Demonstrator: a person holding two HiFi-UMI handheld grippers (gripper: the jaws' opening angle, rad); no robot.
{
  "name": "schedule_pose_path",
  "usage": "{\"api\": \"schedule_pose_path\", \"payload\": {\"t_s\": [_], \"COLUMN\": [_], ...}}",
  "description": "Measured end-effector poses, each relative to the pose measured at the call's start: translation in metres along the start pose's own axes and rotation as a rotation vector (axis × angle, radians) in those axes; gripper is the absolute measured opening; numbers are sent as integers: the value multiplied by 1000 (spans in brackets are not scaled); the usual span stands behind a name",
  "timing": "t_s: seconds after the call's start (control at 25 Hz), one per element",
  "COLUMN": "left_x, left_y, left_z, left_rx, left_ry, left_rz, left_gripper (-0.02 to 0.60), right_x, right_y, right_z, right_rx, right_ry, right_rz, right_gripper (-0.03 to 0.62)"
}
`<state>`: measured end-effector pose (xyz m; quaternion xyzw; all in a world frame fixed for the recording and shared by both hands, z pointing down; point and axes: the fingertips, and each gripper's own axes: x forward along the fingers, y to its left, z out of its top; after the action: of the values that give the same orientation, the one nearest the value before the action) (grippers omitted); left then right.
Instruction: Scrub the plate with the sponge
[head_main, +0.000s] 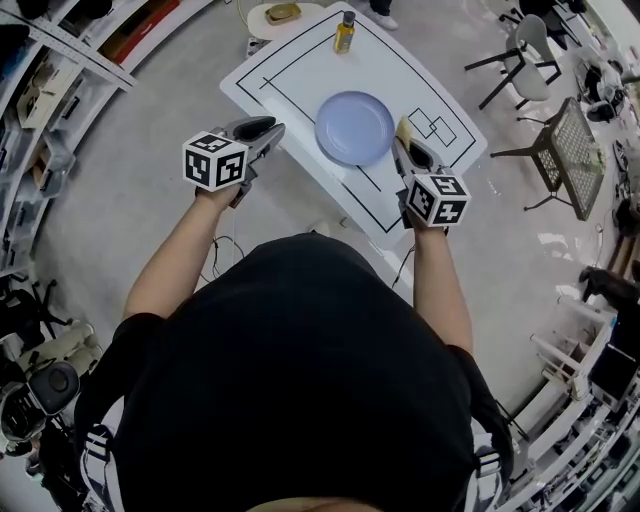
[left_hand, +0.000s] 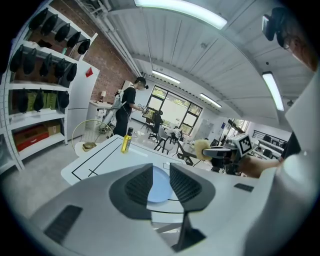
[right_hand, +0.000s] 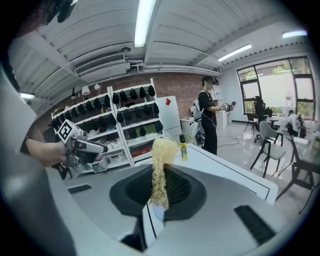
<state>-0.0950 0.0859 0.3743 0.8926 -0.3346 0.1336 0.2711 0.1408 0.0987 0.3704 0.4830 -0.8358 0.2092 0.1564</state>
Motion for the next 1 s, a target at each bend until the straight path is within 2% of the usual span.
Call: {"api": "schedule_pose_path", "payload": {"t_s": [0.44,1.0], "left_x": [40,56], "left_y": [-4,-6], "left_z": [6,10], "left_rx": [-10,-21], "left_ry": [14,15], "left_rz": [16,42], "left_gripper": [110,110], "right_x": [13,22], "right_y": [-40,-57], "right_z": [-2,-5], "right_rx": [0,-8], "right_ry": [21,40], "right_rz": [32,69], "right_gripper": [35,35]}}
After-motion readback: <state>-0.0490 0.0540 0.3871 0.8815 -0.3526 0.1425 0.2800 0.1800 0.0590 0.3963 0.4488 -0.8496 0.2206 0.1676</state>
